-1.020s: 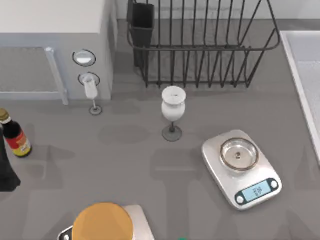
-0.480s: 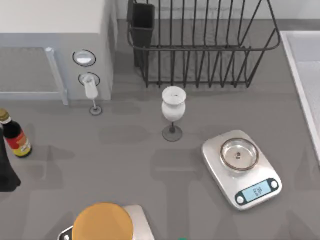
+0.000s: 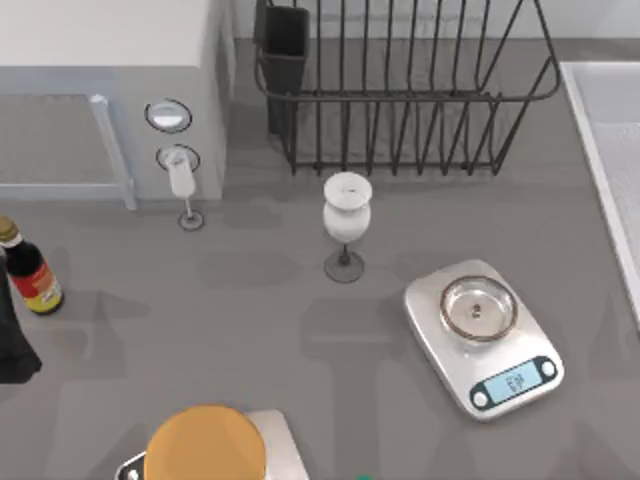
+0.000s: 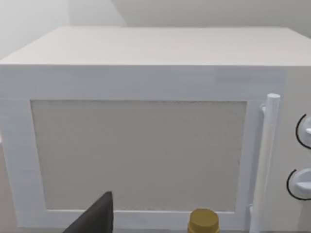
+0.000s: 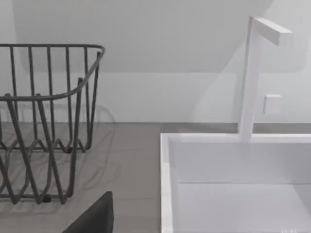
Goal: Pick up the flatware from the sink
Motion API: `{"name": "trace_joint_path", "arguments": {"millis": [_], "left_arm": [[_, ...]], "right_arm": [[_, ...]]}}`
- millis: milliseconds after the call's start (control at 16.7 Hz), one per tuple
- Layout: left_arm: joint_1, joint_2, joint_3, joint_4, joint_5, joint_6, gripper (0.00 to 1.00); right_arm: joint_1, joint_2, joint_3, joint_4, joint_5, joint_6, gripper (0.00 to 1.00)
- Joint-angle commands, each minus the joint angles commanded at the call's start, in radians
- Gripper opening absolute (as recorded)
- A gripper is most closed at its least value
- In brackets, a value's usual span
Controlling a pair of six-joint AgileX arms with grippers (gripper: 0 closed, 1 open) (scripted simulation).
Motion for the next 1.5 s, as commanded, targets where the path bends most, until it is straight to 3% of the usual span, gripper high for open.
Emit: {"name": "trace_joint_path", "arguments": {"millis": [480, 1500], "left_arm": [[0.000, 0.000, 0.000, 0.000, 0.000, 0.000, 1.00], [0.000, 0.000, 0.000, 0.000, 0.000, 0.000, 1.00]], "right_arm": [[-0.055, 0.402, 0.346, -0.202, 0.002, -0.055, 1.00], [-0.284, 1.994, 1.717, -1.038, 0.005, -0.267, 1.00]]}}
